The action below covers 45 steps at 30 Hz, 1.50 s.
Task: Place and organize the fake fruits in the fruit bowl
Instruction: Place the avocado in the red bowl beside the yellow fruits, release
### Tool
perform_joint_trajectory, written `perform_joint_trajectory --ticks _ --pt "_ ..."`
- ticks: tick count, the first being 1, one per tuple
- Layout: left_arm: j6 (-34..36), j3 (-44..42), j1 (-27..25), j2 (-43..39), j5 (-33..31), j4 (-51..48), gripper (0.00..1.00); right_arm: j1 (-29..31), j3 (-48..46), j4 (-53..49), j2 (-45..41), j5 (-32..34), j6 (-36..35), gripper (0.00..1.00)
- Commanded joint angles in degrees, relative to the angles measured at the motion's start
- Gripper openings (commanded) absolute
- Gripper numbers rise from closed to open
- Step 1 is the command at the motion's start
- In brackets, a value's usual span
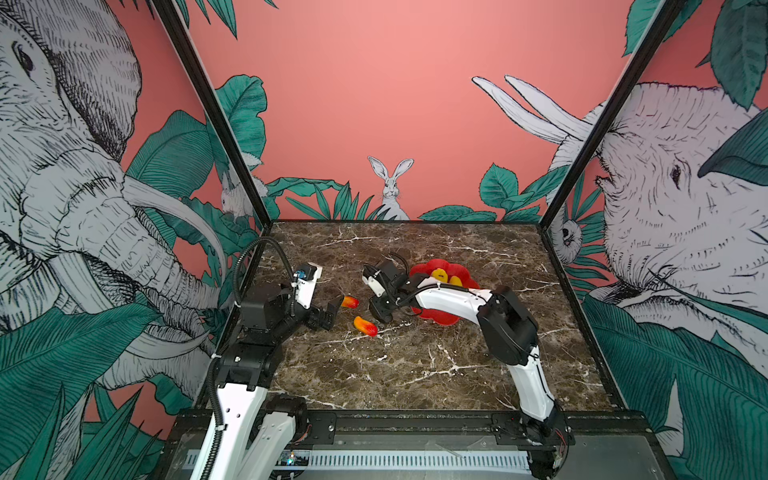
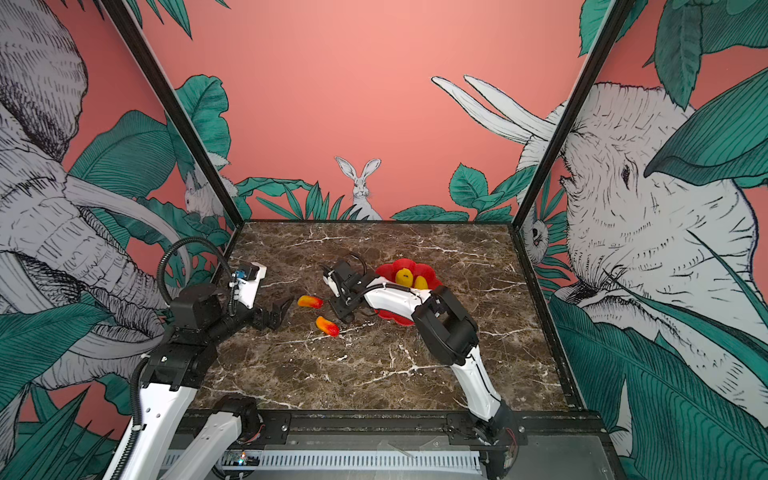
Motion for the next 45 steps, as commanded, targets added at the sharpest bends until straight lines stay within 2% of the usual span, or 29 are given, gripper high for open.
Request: perform_joint_trajectory --ticks 1,7,12,23,38,45 --pt "0.6 -0.5 -0.1 -0.6 0.0 -0.1 1.0 -3.5 -3.9 3.8 -8.9 0.4 3.1 0.27" --pt "0.6 -0.5 0.0 -0.6 0.1 -0.1 1.0 -7.1 -12.1 1.2 -18.1 11.4 7.2 0.24" --pt "0.6 -0.5 0.0 -0.8 0.3 -0.1 1.0 -9.5 -18.4 -0.2 -21.2 17.1 9.9 0.24" --pt "0.5 -0.5 -0.1 -0.4 0.6 0.0 1.0 -10.5 -22.6 1.7 -19.7 23.0 11.3 0.26" --pt "0.6 -0.3 -0.1 0.1 1.0 0.2 1.0 -10.7 -22.7 3.6 -14.7 29.4 9.3 0.28" --pt "0.7 -0.2 0.0 0.3 0.7 0.2 1.0 -10.7 -22.5 3.0 -13.7 31.4 8.4 0.39"
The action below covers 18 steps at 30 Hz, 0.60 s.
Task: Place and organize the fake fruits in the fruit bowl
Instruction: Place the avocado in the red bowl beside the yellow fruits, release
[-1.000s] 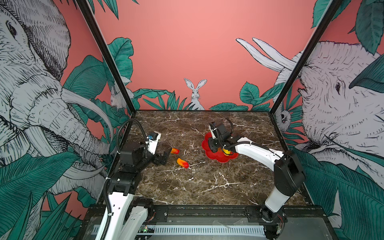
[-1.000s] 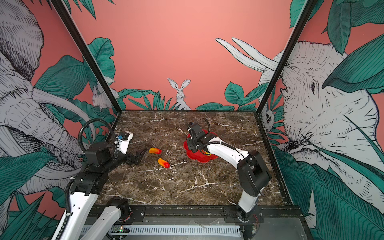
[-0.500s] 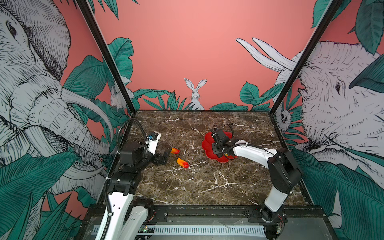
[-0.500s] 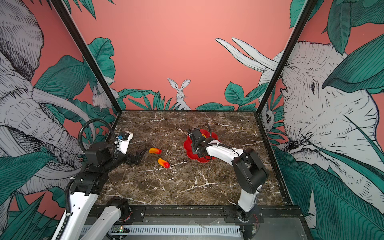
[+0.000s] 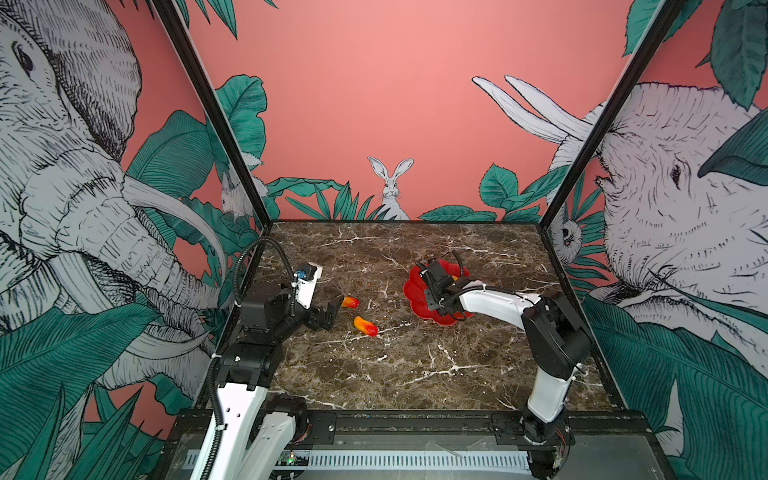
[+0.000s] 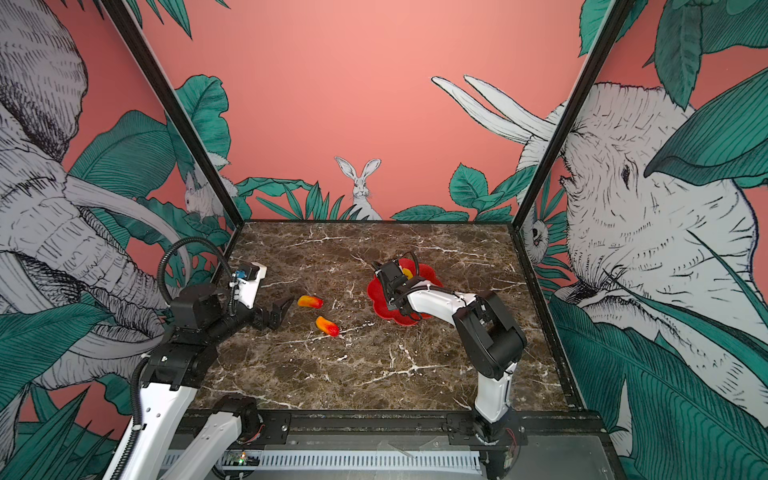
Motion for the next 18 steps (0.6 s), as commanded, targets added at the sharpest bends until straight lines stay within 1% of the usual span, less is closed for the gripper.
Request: perform_joint_trajectory --ticks 1,5,9,12,18 --pt "0.7 -0.2 0.0 0.0 0.6 0.1 1.0 -0.3 0.0 0.5 0.7 2.9 -0.6 0.4" --pt "0.7 -0.2 0.0 0.0 0.6 0.1 1.0 -0.3 -0.2 0.2 0.3 3.6 -1.0 0.43" --pt "0.7 -0.3 -0.1 -0.2 0.7 0.0 1.0 -0.2 -0.1 -0.5 -0.6 3.8 -1.6 0.53" --pt "0.7 -0.4 0.0 -0.3 0.7 0.1 1.0 -0.2 0.0 -1.0 -1.3 3.8 -2.0 0.57" --pt "0.6 -0.5 0.0 -0.6 0.6 -0.1 1.0 0.6 0.5 -3.2 -5.4 4.6 -3.6 0.6"
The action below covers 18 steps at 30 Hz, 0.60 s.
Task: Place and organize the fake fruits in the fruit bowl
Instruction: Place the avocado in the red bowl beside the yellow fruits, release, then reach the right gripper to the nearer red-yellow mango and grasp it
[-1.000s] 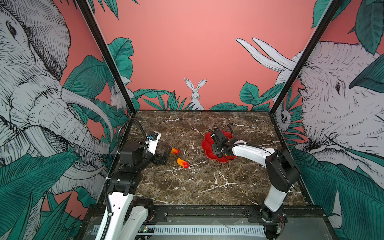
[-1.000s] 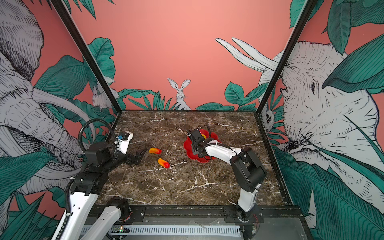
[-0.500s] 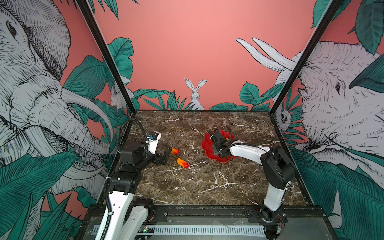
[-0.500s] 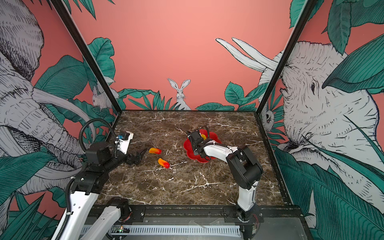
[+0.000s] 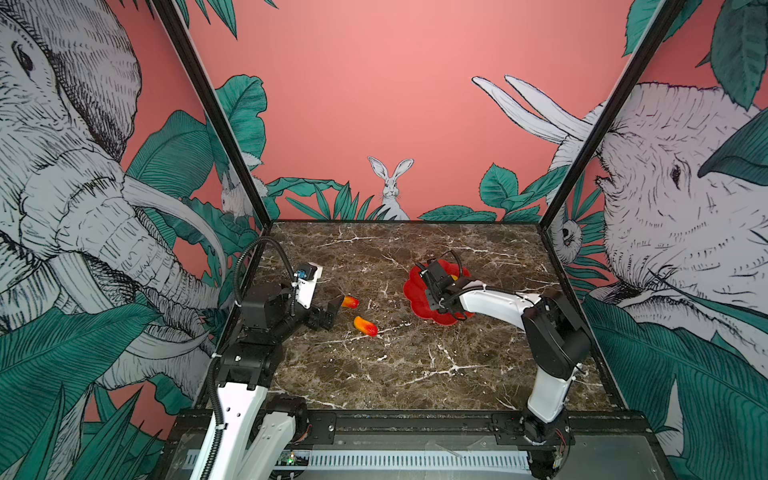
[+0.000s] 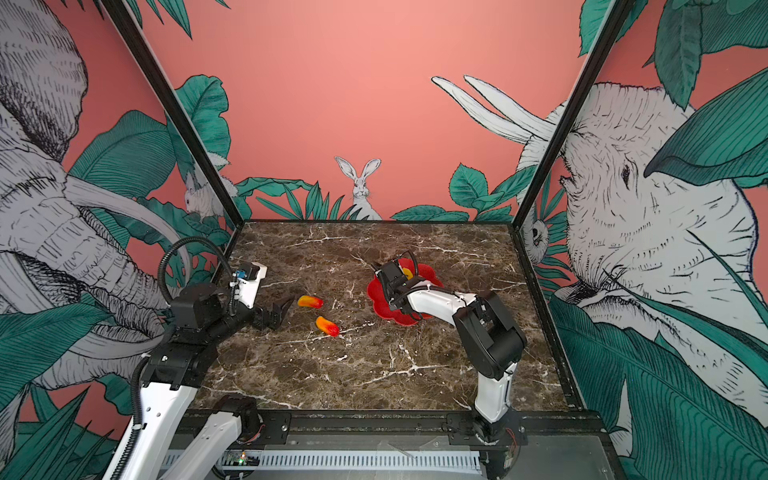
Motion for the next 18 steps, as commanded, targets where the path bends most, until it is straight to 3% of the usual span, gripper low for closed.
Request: perform_joint_trajectory --ticks 1,4,6,9,14,18 --pt "0.7 -0.4 0.0 -0.6 0.6 0.0 1.0 0.9 0.9 -2.8 -5.6 2.5 -1.6 0.61" --pt "0.6 -0.4 0.0 -0.4 0.6 0.0 1.0 3.0 2.6 -4.4 -9.1 1.8 -4.7 0.68" --pt "0.7 -0.4 0.0 -0.5 0.5 -0.1 1.0 4.6 4.1 -5.0 -11.3 -0.9 -6.7 0.84" --pt "0.7 -0.4 0.0 -0.5 0.2 -0.1 1.0 6.8 6.9 -4.9 -12.0 -8.9 -9.1 0.99" --pt "0.7 -0.4 0.0 -0.6 0.0 -0.1 1.0 12.4 12.4 -1.6 -7.5 -21.5 -13.5 1.0" --pt "0.8 -0.4 0.0 -0.6 0.0 -0.2 1.0 16.9 19.7 -1.7 1.3 -26.3 -14.3 0.99"
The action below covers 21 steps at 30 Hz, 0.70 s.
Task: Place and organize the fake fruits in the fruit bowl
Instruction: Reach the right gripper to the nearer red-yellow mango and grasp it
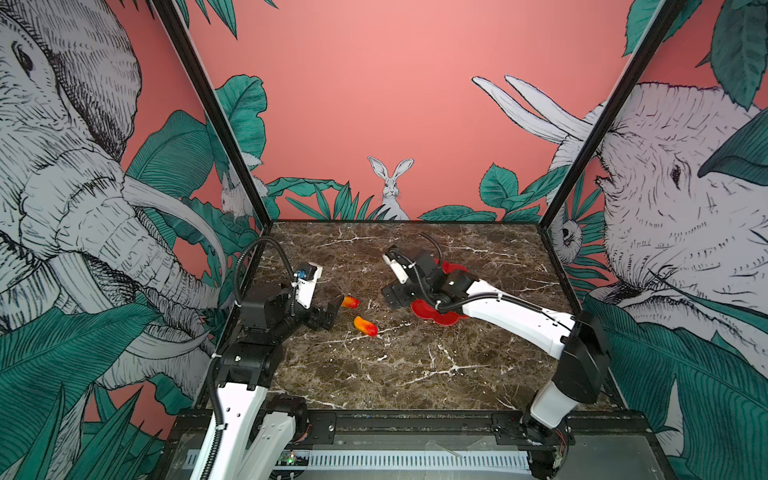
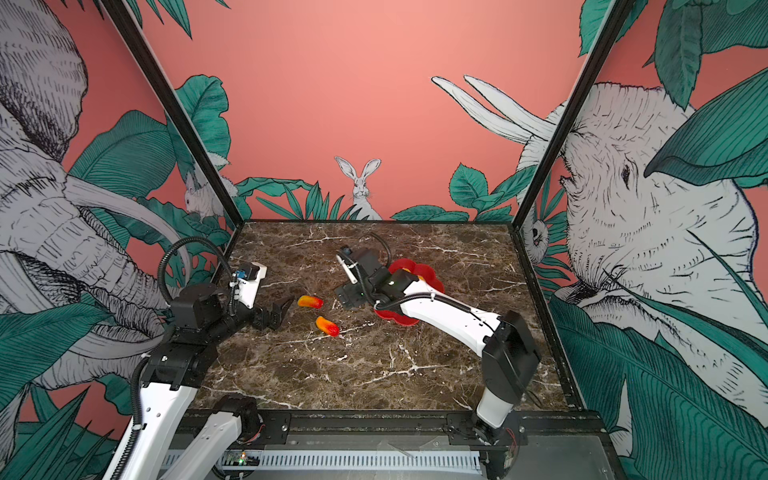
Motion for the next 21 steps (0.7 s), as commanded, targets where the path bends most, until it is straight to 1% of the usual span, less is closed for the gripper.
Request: perform_joint_trajectory --ticks 1,5,7,10,16,19,21 --pt "0.8 -0.4 0.0 -0.5 0.0 -0.2 1.0 3.6 4.2 0.8 7.6 -8.2 -2.2 0.99" --pt "0.9 -0.4 -0.1 -0.9 -0.3 -0.3 1.0 6.2 8.5 2.0 14.9 -11.5 -0.9 1.0" --pt "0.9 -0.4 0.0 -1.0 -0.3 -0.2 1.0 6.5 9.9 2.0 17.8 -10.6 1.1 0.98" --pt "0.9 -0.4 0.0 -1.0 -0.2 -0.3 1.0 6.6 11.1 2.1 21.3 -9.5 3.6 0.93" --pt "0.9 -0.4 0.0 -1.2 -0.1 -0.2 1.0 6.6 11.9 0.7 25.6 -6.4 4.5 0.87" --pt "0.9 -0.3 -0.1 -1.1 0.0 -0.2 1.0 6.6 12.0 0.3 26.4 -5.5 4.5 0.79" --pt "0.9 -0.3 -0.1 -1.1 0.0 -0.2 1.0 6.6 11.9 -0.2 26.7 -5.1 4.4 0.69"
